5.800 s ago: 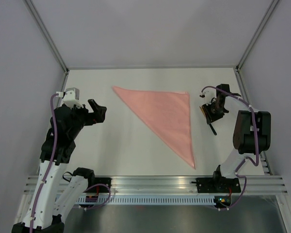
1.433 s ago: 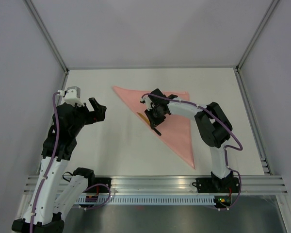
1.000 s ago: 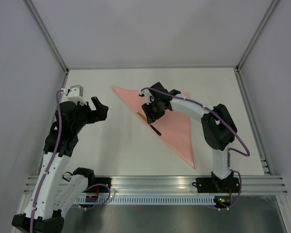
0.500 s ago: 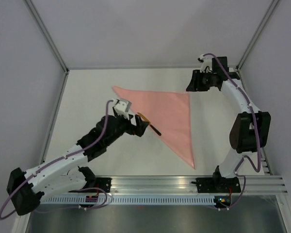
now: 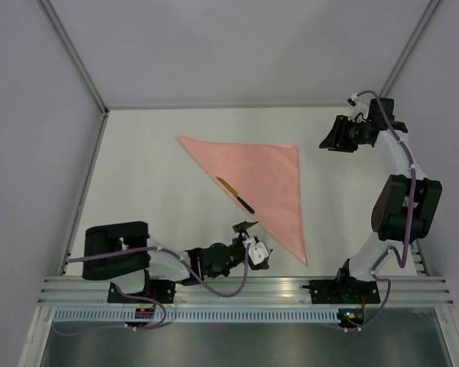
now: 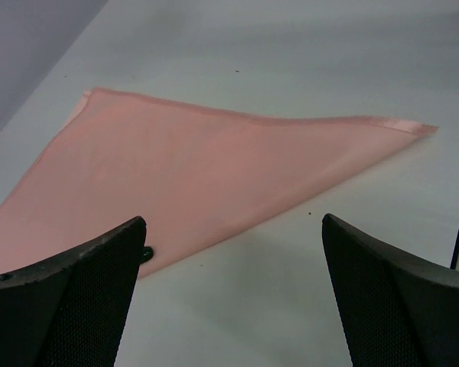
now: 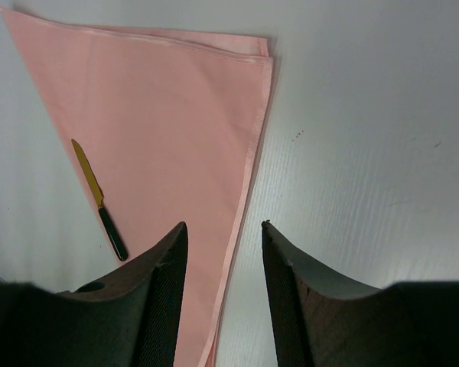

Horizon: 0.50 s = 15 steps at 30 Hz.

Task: Fold the napkin, place the utensils inside, and roll it up
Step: Fold the napkin at the center of the board.

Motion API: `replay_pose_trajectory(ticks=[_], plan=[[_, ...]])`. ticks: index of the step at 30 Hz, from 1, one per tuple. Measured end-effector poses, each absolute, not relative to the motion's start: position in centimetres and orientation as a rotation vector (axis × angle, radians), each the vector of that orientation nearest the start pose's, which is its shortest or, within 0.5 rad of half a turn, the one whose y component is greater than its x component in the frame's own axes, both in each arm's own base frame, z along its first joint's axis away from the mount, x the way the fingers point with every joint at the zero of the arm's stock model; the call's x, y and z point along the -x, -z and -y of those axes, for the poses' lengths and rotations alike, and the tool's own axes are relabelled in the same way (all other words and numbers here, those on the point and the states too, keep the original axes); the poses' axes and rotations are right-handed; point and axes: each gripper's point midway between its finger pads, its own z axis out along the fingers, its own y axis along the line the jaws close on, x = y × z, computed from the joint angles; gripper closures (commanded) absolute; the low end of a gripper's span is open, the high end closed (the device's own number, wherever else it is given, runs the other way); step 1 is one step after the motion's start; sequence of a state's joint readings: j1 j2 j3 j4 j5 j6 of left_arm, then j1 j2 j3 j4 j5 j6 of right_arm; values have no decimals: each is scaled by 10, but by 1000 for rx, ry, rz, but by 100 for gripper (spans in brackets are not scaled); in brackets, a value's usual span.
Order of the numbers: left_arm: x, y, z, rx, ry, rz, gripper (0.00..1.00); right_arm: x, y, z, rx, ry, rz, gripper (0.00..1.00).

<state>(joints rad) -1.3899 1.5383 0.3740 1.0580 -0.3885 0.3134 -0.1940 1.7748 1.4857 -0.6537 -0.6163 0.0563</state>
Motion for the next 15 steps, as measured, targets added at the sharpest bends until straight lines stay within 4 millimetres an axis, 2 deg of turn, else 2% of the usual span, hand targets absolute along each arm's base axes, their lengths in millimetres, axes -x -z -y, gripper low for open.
replay_pose_trajectory(ticks=[6, 10, 15], plan=[[-123, -78, 414, -1234, 385, -1178, 0, -428, -158, -23, -51, -719, -2407, 52], [-111, -75, 436, -1277, 380, -1115, 3, -427, -157, -24, -51, -721, -2409, 53], [-105, -78, 449, -1295, 397, -1092, 6, -427, -158, -23, -49, -719, -2404, 54]])
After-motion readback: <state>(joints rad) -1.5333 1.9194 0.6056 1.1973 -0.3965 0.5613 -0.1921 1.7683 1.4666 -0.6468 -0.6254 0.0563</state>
